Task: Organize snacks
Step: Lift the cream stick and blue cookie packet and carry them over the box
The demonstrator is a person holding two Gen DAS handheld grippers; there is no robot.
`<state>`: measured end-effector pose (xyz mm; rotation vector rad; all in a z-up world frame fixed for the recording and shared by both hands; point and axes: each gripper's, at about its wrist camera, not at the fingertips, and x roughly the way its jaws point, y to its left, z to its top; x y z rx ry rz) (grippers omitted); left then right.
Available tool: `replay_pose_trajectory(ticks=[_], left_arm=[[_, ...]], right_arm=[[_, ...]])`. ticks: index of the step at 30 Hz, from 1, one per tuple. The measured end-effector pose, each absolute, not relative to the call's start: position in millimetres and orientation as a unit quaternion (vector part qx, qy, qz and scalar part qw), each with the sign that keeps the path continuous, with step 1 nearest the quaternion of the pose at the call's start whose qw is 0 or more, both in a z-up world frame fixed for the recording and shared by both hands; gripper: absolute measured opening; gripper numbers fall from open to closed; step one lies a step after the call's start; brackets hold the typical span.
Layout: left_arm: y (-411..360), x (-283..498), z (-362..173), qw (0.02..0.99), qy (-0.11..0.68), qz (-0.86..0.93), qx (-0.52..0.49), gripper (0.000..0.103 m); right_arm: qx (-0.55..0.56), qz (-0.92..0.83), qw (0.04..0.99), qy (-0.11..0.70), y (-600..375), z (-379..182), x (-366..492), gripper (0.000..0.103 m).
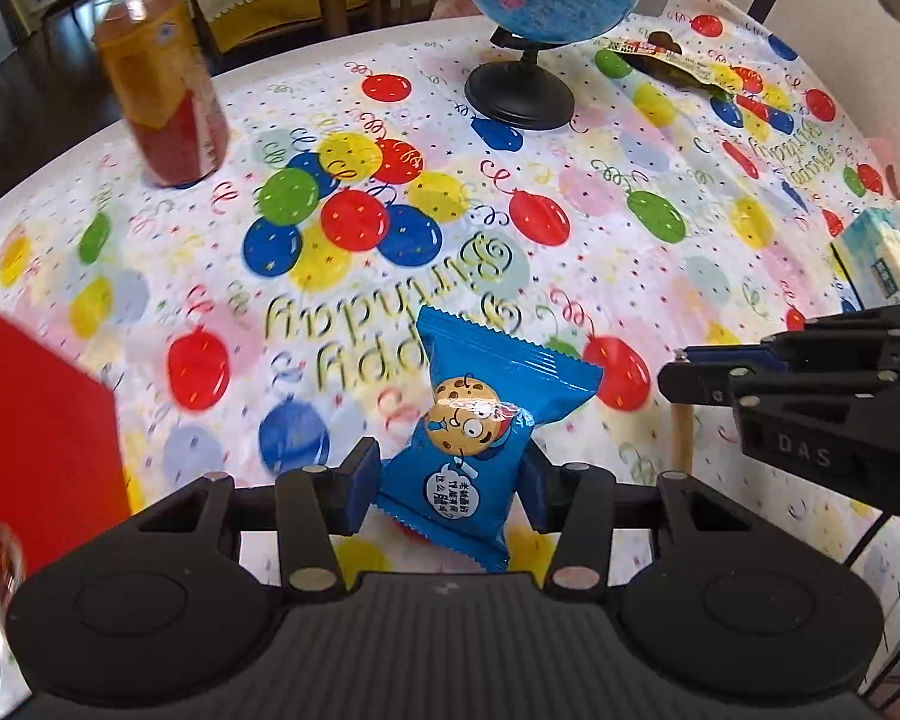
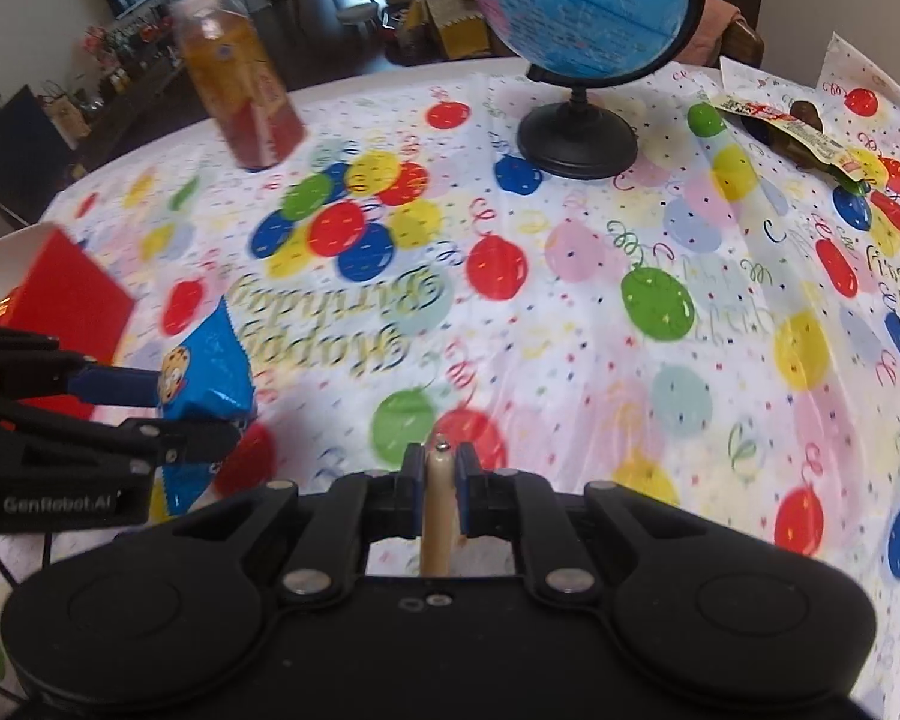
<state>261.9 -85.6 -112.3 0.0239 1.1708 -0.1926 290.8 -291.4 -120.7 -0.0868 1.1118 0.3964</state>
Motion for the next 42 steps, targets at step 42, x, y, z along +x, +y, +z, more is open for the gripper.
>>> replay_pose_trajectory(ticks=[42], left_arm=[[166.3,125.3,11.6,0.881,0.467,0.059,-0.042,0.047]], right_arm=[[-0.109,0.355,0.827,0.423,-46.3,9.0,190.9,0.008]])
